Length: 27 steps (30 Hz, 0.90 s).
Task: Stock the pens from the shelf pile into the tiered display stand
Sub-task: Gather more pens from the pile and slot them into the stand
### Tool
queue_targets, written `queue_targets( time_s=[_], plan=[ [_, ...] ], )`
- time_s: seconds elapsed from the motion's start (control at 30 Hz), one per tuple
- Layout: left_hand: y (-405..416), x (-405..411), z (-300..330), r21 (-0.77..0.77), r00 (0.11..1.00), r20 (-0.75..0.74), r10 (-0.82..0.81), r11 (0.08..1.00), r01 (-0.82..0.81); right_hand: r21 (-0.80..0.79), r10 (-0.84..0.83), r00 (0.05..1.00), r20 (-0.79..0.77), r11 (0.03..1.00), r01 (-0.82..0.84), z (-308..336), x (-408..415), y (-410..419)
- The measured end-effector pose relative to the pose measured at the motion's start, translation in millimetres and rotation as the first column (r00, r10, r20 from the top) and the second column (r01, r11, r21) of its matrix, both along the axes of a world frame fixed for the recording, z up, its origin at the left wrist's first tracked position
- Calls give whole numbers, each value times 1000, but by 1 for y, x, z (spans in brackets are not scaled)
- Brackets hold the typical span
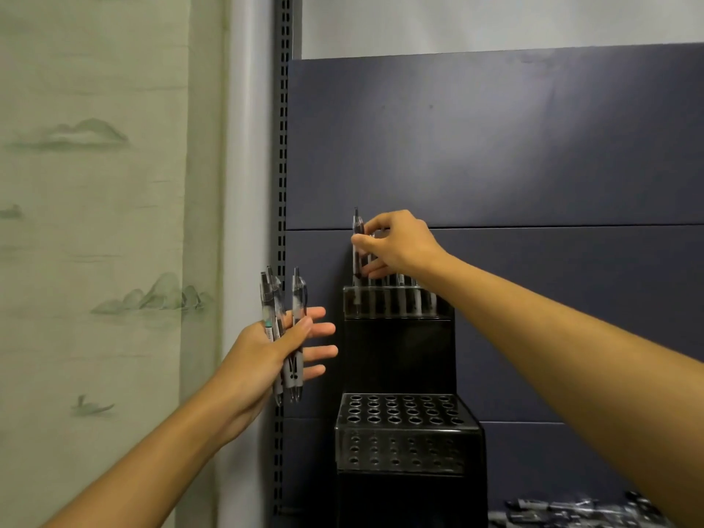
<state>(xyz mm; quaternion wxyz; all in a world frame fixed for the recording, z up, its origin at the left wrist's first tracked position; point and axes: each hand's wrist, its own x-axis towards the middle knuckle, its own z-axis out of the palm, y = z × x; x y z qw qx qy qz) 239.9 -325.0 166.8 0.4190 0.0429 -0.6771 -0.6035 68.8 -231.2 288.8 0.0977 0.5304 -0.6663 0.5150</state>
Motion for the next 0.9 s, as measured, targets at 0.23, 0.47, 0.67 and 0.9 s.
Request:
queue_targets(
  time_s=[0.23,0.47,0.67,0.9],
  plan=[
    [6,-6,-1,-47,999,24,-28,998,29,112,-21,999,-26,993,24,0,3,2],
    [12,-6,5,15,998,-21,-57,998,57,-41,-42,999,-17,998,42,-9,1,15],
    [21,-11,16,6,996,-32,-85,996,85,33,218,975,-37,976,-217,-32,35,37],
    [36,-25,19,-12,991,-22,-130,991,130,47,223,975,23,973,-224,-47,36,38]
  ],
)
